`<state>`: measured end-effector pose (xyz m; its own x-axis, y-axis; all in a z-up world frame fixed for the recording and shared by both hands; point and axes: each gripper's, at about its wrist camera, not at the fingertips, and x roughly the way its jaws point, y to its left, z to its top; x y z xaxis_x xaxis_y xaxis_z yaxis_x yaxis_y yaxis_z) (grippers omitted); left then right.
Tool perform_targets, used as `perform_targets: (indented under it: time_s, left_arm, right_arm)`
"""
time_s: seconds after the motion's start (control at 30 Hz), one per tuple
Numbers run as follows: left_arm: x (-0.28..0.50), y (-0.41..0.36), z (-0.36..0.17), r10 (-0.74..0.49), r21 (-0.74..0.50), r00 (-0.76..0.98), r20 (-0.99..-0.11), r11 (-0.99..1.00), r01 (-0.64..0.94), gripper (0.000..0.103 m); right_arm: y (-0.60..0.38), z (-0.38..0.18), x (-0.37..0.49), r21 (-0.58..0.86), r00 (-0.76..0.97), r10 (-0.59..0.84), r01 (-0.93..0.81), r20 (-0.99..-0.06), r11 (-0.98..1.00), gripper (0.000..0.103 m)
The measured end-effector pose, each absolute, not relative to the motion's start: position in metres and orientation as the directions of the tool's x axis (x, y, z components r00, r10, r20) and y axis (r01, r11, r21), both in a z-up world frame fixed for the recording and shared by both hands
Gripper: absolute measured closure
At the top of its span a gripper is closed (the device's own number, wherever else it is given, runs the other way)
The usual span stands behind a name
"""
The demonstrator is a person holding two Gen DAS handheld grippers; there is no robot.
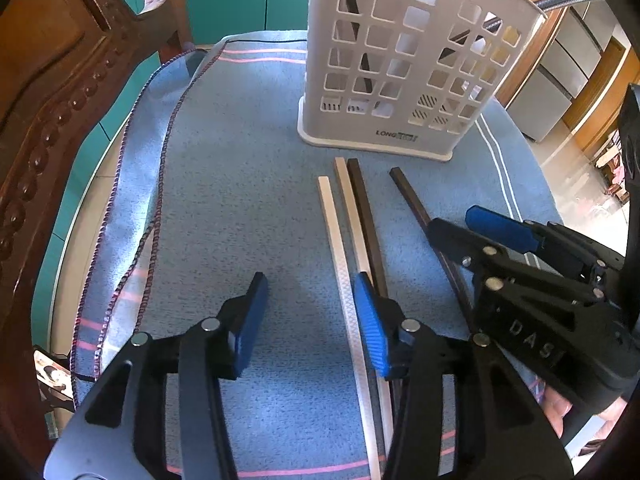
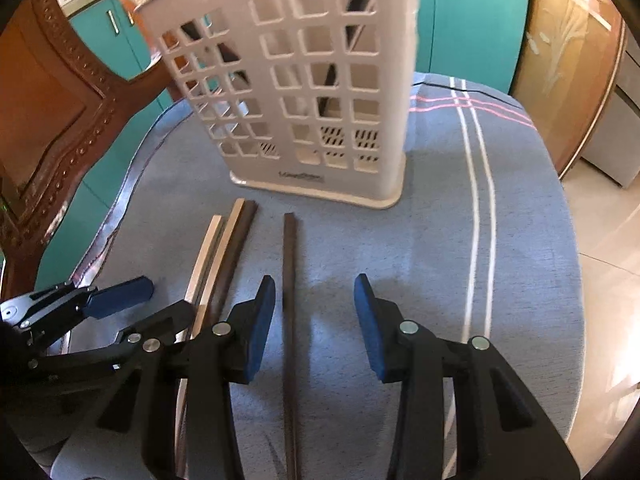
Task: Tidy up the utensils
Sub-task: 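Align both open tools over the remaining white and dark chopsticks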
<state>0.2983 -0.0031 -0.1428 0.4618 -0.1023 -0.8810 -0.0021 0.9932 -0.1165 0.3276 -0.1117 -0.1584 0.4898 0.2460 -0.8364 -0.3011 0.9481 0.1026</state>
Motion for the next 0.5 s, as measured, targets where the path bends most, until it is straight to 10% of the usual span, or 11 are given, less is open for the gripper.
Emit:
perform_targets:
  time_s: [0.5]
  left_arm:
    - [0.297,-0.006,-0.143,-0.08,-0.088,0.464,-0.882,0.996,0.006,0.055]
  right_arm:
    - [-0.122,-0.167,0.339,0.029,0.508,0.136,-0.213,-0.85,0.977,0.078]
